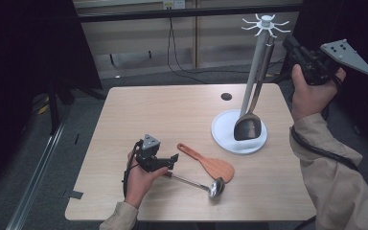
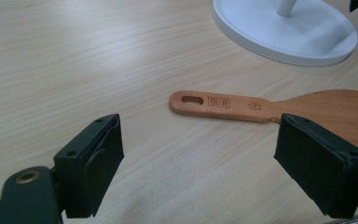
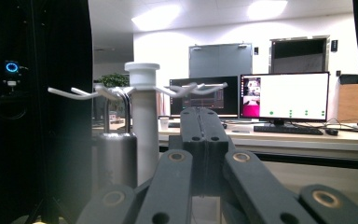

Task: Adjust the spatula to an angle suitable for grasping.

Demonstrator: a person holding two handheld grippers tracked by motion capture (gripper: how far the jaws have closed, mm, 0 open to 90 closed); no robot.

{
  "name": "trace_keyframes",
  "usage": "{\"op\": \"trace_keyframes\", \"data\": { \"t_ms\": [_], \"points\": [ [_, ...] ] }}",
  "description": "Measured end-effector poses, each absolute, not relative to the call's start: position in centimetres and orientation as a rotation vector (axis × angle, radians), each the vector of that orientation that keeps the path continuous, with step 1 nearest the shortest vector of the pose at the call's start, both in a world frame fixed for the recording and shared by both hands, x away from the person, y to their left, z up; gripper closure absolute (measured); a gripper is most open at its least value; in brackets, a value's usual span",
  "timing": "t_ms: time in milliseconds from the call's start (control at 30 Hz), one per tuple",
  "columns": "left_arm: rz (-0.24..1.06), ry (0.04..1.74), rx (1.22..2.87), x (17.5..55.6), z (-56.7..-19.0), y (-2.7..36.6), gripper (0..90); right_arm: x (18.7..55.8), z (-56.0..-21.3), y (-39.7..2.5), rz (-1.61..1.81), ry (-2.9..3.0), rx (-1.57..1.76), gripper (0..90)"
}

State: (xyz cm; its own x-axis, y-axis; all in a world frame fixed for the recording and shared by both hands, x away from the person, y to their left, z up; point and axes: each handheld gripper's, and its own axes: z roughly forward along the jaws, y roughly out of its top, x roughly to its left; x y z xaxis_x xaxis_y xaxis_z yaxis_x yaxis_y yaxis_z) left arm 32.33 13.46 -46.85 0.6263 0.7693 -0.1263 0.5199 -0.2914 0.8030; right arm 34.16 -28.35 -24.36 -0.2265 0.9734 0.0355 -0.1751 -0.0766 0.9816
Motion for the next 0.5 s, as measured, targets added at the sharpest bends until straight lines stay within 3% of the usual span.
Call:
{"op": "trace_keyframes", "data": {
  "t_ms": [500],
  "points": [
    [0.361,1.011,1.973,32.34,-46.78,13.53,15.0,35.00,-23.62,-28.32,1.485,1.210,0.987,90.0]
  ]
}}
